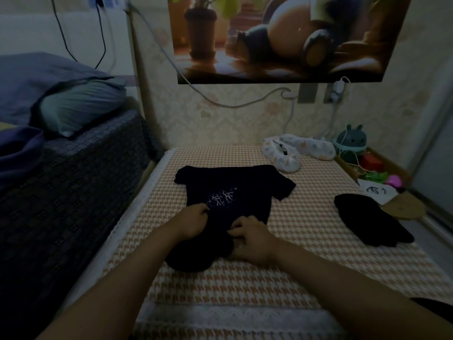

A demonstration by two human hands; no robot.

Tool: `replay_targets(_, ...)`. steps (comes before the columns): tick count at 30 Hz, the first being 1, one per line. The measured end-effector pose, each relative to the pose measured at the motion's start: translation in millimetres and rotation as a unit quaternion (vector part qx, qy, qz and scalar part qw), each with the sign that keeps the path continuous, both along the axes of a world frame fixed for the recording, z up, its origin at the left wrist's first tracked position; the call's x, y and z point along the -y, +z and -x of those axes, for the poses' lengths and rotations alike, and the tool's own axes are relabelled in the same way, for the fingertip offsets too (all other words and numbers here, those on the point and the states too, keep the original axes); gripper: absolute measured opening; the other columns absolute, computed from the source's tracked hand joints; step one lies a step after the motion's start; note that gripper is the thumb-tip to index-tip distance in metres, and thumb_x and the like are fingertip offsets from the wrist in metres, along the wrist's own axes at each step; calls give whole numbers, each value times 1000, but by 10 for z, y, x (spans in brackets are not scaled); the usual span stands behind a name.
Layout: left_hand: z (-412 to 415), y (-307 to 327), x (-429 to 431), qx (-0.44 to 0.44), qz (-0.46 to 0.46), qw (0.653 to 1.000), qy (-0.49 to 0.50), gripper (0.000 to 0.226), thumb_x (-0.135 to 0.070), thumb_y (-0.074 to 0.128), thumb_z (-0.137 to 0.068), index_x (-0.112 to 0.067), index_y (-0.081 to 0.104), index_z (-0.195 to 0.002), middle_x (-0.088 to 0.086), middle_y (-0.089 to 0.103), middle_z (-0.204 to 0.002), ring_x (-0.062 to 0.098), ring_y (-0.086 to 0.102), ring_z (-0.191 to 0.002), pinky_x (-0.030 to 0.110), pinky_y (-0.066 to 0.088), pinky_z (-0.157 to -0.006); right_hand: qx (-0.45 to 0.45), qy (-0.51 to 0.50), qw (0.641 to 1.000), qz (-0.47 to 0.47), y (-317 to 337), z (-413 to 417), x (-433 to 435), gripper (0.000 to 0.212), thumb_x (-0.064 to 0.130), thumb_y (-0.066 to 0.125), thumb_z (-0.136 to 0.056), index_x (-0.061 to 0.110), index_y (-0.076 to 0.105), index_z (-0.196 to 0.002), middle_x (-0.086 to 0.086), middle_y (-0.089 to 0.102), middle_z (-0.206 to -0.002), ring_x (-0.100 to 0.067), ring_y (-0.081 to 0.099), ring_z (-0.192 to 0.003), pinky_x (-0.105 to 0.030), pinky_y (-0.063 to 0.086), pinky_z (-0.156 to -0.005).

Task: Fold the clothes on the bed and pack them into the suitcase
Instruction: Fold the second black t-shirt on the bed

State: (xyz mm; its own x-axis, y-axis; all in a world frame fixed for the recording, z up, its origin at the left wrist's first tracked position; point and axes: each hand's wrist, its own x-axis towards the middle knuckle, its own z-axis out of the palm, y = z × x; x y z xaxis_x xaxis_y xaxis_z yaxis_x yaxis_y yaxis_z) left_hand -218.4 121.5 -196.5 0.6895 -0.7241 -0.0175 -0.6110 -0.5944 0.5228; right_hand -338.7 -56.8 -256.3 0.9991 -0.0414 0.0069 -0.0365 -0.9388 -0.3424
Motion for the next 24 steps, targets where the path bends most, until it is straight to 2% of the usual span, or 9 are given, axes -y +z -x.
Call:
replay_targets(3,59,28,41,-19,25,999,-27,26,-11,39,-100,-9,63,-108,5,64,-108,15,58,-93,23,42,-77,84,-61,978,-180,69,-70,-94,34,8,57,-88,22,68,-117,6,56,-122,-13,51,-113,-28,44,-100)
replay_targets(6,138,157,85,-71,119,990,-35,23,-16,45,-101,-23,65,-91,-2,66,-94,9,61,-83,20,46,-73,128,-100,904,-396,418,-15,-65,25,-1,52,-90,18,68,-89,1,67,-93,-15,64,-87,-28,52,-78)
replay_targets(8,195,213,105,-113,132,982,-76,11,-20,57,-96,-20,67,-91,1,68,-89,7,62,-77,21,48,-72,145,-85,931,-323,655,95,124,29,-6,51,-84,18,66,-77,4,64,-82,-14,60,-79,-29,47,-72)
replay_targets(11,250,171,66,-147,29,979,-141,37,-32,79,-79,-25,61,-110,-1,64,-112,10,61,-102,24,50,-89,-70,-69,993,62,872,292,499,28,3,49,-89,17,70,-101,1,65,-102,-19,58,-92,-23,39,-72)
replay_targets(15,281,19,-20,31,-182,968,-168,92,-62,84,-53,-40,34,-128,-12,32,-125,12,30,-118,39,41,-103,-422,-47,838,344,818,482,654,38,20,47,-101,7,50,-137,-14,50,-138,-29,51,-119,-38,42,-99)
replay_targets(18,288,-29,-80,48,-255,955,-146,102,-60,86,-48,-38,26,-128,-8,27,-122,16,26,-117,44,43,-100,-235,-52,908,342,811,504,471,33,33,47,-97,16,56,-125,-8,55,-128,-27,52,-117,-39,40,-97)
replay_targets(20,325,-41,-100,61,-286,946,-140,94,-50,86,-57,-33,30,-130,-4,31,-126,18,30,-118,42,44,-98,-105,-23,973,202,757,478,287,36,44,56,-87,27,57,-119,-3,54,-118,-23,51,-112,-36,41,-91)
replay_targets(22,343,-69,-76,64,-242,960,-127,62,-32,78,-74,-26,46,-128,0,45,-128,20,42,-115,35,47,-93,-165,3,984,64,696,464,96,62,52,67,-76,32,47,-132,1,47,-120,-18,45,-114,-38,45,-95)
replay_targets(24,288,-36,-71,87,-143,981,-102,37,-11,66,-84,-21,62,-119,2,57,-124,20,55,-110,30,50,-89,-195,5,977,86,602,433,14,73,48,71,-74,28,41,-139,0,45,-123,-18,44,-114,-38,48,-95)
